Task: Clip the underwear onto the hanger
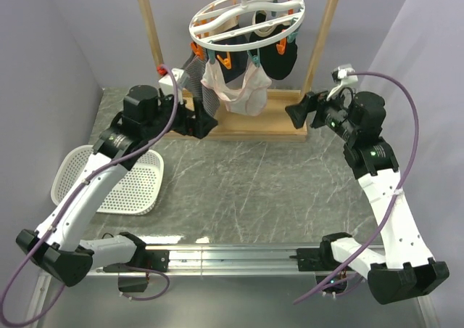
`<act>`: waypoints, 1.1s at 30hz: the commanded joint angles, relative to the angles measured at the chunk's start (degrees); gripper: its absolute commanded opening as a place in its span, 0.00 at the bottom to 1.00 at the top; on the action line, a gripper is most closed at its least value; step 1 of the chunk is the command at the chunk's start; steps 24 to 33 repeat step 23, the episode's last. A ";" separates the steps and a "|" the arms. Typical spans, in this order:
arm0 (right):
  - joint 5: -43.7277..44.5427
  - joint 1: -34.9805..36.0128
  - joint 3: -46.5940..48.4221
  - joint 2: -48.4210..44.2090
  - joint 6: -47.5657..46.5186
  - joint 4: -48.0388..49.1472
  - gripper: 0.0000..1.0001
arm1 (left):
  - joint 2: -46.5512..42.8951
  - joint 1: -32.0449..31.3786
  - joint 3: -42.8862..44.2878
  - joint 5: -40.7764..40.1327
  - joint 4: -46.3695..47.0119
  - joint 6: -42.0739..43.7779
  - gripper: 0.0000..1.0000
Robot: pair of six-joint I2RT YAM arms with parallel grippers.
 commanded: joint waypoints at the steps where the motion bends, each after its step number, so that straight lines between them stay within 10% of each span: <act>1: -0.96 -1.08 -4.77 -2.24 -4.52 -5.72 1.00 | -1.05 5.80 -2.81 5.19 -5.82 7.43 0.99; 13: 3.44 -2.40 -25.69 -9.88 -5.58 -1.16 1.00 | -5.53 10.38 -15.56 -6.83 -3.89 11.21 0.99; 33: 6.07 -3.36 -27.73 -18.05 -5.93 -2.48 1.00 | -8.60 11.34 -16.35 -9.03 -3.54 9.62 0.99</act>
